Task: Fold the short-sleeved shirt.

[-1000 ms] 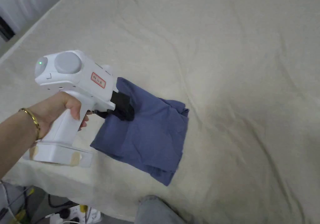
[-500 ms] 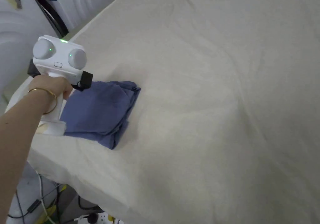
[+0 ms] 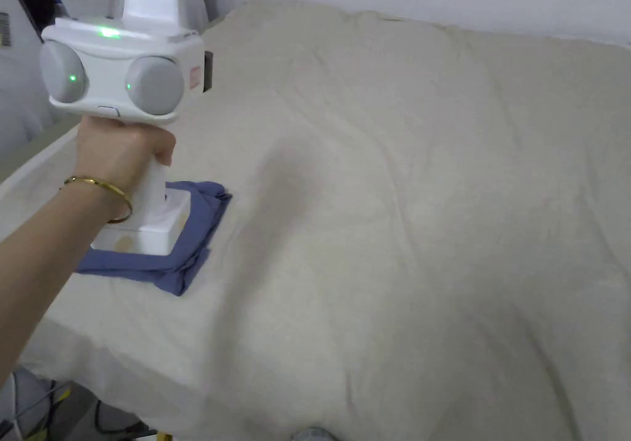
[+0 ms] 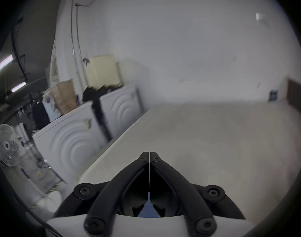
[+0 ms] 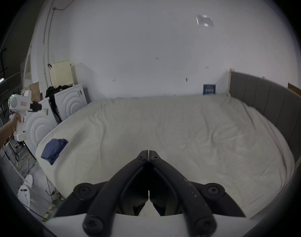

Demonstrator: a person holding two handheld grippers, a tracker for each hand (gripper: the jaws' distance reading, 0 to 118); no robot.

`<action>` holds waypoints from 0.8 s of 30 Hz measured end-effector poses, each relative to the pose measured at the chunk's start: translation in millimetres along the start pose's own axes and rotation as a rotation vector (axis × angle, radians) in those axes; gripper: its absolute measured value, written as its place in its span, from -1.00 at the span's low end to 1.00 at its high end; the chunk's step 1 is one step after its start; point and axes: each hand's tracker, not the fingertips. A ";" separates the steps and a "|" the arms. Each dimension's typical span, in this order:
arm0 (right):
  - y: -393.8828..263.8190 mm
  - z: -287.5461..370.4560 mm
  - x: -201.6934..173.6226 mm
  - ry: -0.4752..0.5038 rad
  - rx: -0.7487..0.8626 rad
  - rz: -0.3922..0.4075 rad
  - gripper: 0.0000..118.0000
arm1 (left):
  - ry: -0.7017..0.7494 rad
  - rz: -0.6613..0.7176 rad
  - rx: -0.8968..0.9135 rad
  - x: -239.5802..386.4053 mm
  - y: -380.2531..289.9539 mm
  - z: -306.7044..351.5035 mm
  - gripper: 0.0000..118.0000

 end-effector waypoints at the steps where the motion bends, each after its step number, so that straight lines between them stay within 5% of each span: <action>1: 6.5 6.9 4.3 -0.004 0.025 0.002 -0.97 | -0.020 0.011 0.055 12.1 8.7 16.7 -1.00; 14: 70.2 72.2 38.4 -0.111 0.269 0.056 -0.97 | -0.278 0.099 0.315 156.7 9.3 158.1 -1.00; 24: 29.5 92.7 38.3 -0.215 0.275 0.062 -0.97 | -0.373 0.048 0.226 214.4 -68.8 185.9 -1.00</action>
